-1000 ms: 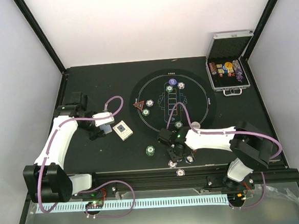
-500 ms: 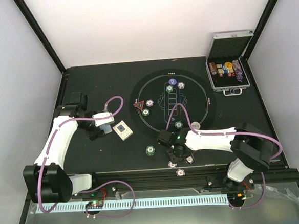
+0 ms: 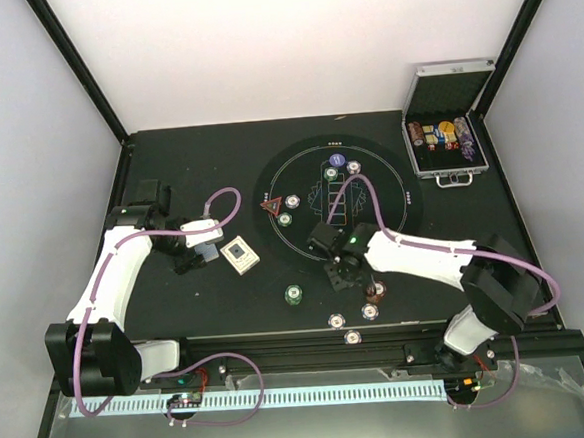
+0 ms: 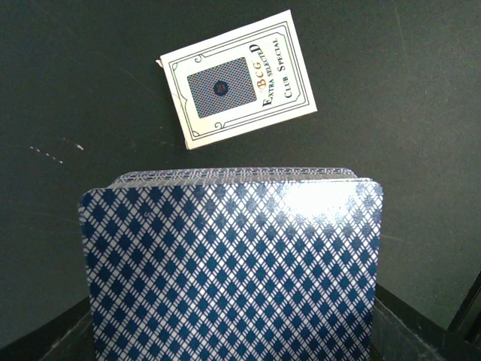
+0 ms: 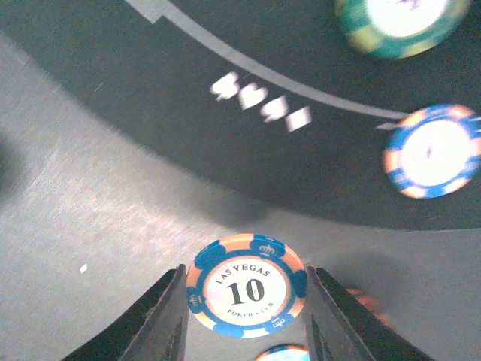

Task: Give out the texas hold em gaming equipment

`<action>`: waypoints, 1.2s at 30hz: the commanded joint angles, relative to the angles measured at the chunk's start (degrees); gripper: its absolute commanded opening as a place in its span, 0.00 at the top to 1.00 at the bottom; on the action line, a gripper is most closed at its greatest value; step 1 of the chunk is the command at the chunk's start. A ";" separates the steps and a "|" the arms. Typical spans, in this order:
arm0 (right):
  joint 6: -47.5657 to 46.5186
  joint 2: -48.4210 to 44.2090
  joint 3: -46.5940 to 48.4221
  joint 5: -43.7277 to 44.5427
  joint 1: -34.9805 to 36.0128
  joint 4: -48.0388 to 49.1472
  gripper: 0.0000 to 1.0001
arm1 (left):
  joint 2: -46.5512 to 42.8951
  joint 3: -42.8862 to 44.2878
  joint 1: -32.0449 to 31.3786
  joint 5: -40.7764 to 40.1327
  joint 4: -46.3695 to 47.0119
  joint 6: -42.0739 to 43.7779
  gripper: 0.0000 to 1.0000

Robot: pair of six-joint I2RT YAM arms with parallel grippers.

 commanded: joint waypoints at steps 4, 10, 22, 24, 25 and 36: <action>-7.11 -2.50 1.37 4.05 -10.54 -1.66 0.69 | -1.34 2.19 0.42 0.06 -0.30 0.99 0.98; -10.03 -0.36 1.29 4.72 -16.31 0.90 0.70 | -1.32 2.11 0.44 -0.15 -0.30 0.99 0.98; -12.04 4.87 2.48 4.74 -20.28 5.05 0.70 | -0.67 2.19 0.46 -0.39 -0.01 1.12 0.99; -12.17 5.76 2.83 4.65 -20.68 5.30 0.66 | -0.51 2.28 0.43 -0.48 0.12 1.08 0.98; -12.18 6.13 3.02 4.53 -20.85 5.31 0.61 | -0.47 2.28 0.49 -0.46 0.06 1.08 0.98; -12.11 2.44 4.04 3.23 -20.88 2.30 0.47 | -0.72 2.19 0.46 -0.48 -0.02 1.16 0.98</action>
